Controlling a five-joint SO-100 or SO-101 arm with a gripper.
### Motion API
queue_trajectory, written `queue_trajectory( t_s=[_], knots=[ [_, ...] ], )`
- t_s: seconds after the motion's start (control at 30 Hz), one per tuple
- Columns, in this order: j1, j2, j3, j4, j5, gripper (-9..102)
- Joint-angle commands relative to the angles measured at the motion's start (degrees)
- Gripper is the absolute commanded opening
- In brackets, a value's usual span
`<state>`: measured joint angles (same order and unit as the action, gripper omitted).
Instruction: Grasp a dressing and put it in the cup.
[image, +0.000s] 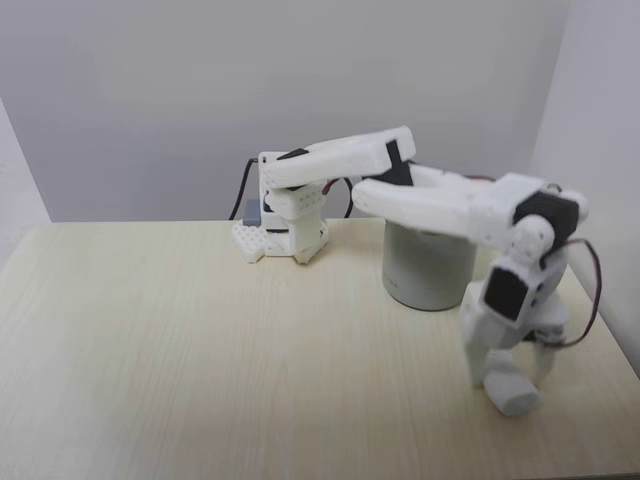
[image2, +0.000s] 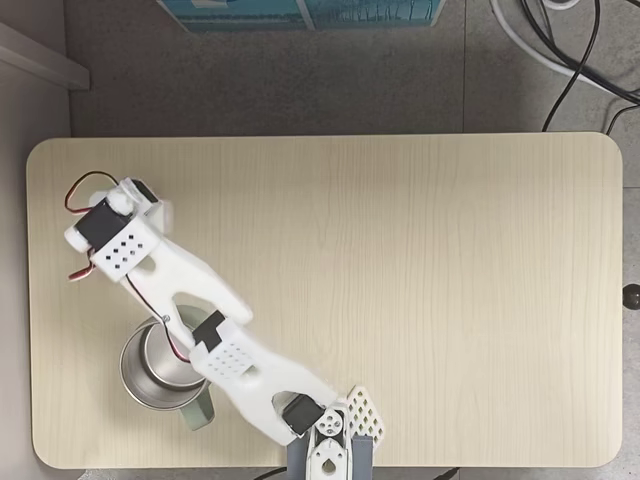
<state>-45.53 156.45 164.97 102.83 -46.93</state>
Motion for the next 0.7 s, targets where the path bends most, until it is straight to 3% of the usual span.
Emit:
queue_trajectory(
  t_s=[0.0,0.17,0.33,0.67],
  knots=[
    [-0.4,2.2,4.7,2.1,0.7,25],
    [-0.9,3.6,6.6,2.1,1.2,22],
    [-1.7,3.5,7.1,2.3,1.1,2],
    [-0.6,-7.6,3.2,2.5,3.1,-2]
  ],
)
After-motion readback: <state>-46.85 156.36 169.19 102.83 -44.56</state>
